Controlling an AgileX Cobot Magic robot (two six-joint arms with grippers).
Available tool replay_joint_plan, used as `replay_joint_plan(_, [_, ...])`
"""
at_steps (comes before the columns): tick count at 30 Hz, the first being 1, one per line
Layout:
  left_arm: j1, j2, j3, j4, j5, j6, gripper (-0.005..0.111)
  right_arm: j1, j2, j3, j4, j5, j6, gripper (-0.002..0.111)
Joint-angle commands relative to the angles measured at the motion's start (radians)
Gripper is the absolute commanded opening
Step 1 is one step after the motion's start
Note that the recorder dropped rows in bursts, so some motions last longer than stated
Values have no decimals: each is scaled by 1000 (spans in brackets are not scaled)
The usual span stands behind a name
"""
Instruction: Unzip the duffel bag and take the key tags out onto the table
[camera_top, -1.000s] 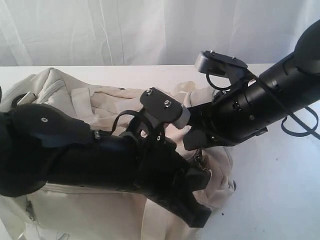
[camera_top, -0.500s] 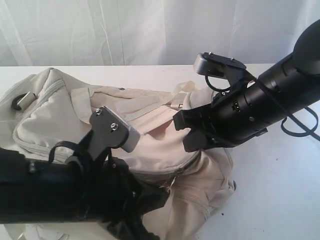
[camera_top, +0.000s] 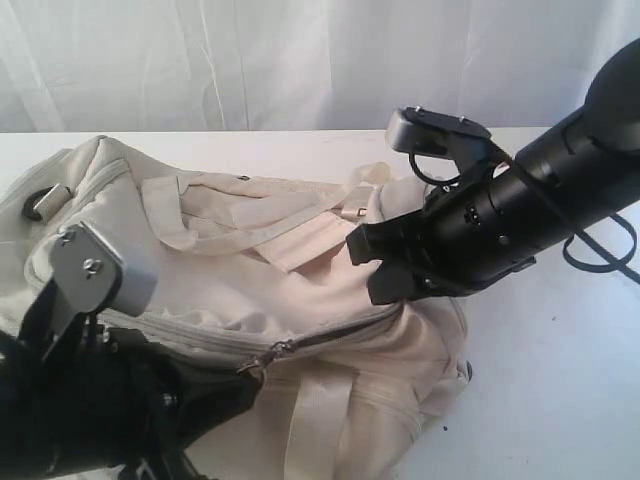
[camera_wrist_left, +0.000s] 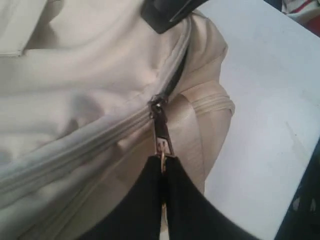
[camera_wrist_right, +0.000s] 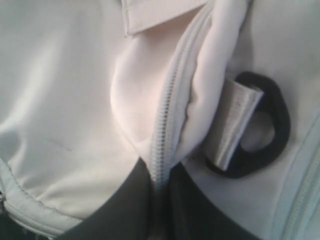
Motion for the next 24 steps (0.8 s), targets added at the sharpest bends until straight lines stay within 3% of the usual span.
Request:
replay_joint_plan(1, [-4, -80, 56, -75, -42, 0, 0, 5, -4, -4, -55, 11, 24, 5])
replay_joint_plan(4, [-4, -127, 82, -159, -80, 66, 0, 2, -4, -4, -91, 25, 54, 5])
replay_joint_plan(7, [-4, -173, 93, -305, -159, 248, 0, -21, -11, -4, -106, 40, 64, 5])
replay_joint_plan(24, [-4, -285, 98, -305, -455, 292, 0, -190, -25, -4, -291, 30, 193, 5])
